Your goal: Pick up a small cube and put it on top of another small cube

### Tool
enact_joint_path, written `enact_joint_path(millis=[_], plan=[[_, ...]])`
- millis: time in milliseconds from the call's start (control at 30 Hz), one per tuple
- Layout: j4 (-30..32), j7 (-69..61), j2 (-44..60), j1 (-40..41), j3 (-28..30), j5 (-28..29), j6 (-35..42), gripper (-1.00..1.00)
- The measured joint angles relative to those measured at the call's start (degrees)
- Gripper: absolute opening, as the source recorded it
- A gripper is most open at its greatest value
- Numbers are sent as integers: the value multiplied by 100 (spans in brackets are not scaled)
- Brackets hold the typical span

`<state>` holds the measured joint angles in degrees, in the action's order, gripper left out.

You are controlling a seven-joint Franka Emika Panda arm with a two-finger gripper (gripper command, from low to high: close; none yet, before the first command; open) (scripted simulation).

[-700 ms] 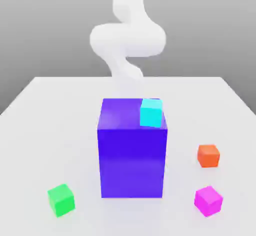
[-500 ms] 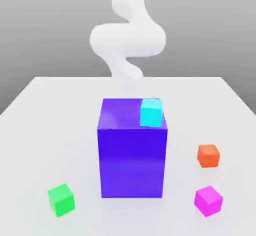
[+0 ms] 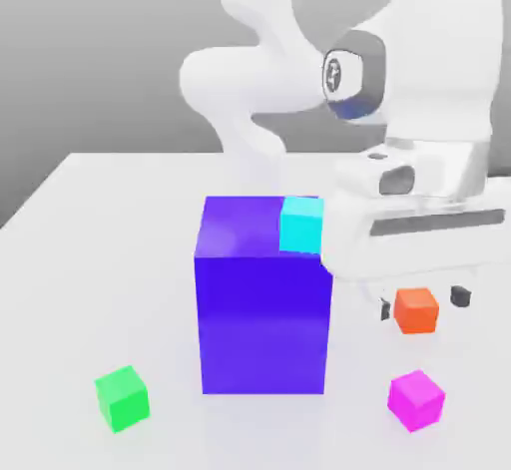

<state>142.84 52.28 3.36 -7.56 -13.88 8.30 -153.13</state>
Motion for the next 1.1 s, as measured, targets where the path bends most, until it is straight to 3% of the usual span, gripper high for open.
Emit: enact_joint_path(millis=[167,300,333,567,733,833,1100], plan=[[171,121,1029,-254,-57,151,-506,0],[22,440,1861,-620,364,567,-1124,0],[-11,493,2013,-704,462,637,-1242,-100],[-13,508,2024,-704,463,654,-1252,-100],[183,79,1126,-399,42,94,-554,-100],[-283,-153,1261,-267,58,0,-12,-100],[-155,-213,742,920,1076,-514,375,-100]])
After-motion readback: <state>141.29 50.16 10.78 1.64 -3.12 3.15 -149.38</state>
